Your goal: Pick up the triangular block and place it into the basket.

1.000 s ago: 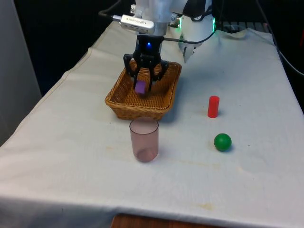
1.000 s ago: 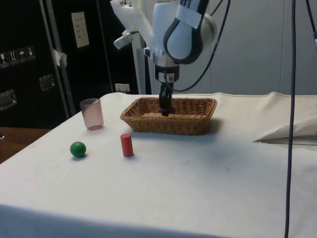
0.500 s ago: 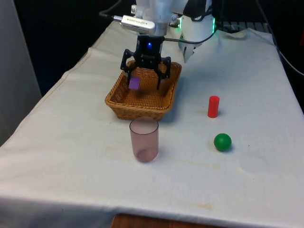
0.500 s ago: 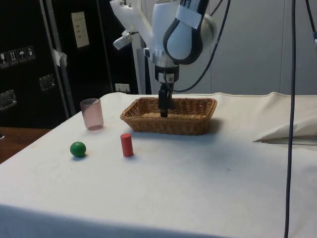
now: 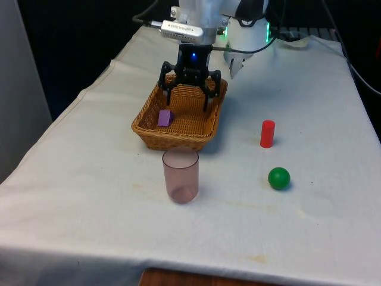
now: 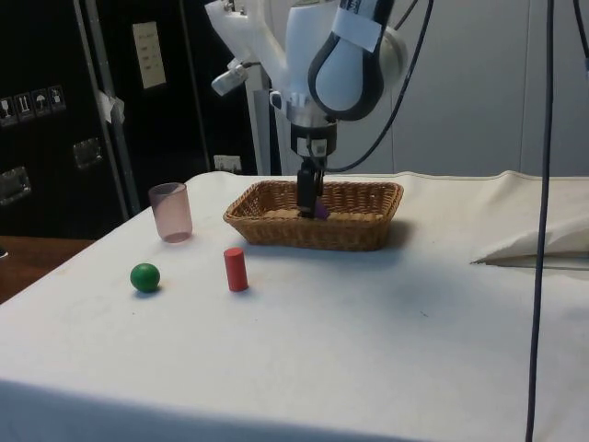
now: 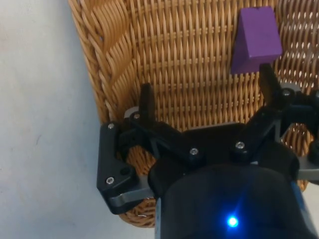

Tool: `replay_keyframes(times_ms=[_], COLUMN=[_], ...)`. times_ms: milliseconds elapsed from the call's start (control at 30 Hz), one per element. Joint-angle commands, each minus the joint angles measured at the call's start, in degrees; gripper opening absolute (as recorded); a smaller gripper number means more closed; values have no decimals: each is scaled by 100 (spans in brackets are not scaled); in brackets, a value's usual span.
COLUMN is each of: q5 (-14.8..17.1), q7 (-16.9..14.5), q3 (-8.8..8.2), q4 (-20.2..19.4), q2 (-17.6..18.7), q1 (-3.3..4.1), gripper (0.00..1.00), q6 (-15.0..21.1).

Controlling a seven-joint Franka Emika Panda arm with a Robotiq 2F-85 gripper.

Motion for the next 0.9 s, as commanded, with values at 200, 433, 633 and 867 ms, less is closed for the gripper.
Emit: replay_keyframes(times_ms=[200, 433, 633, 867], q5=[-34, 0, 69, 80], q7=[-17, -52, -115, -120], q3=[-46, -23, 23, 17], q4=[-40, -34, -46, -17], q2=[-218, -493, -745, -968], q1=[17, 0, -29, -23], gripper=[100, 100, 100, 100], q6=[-109, -390, -676, -980])
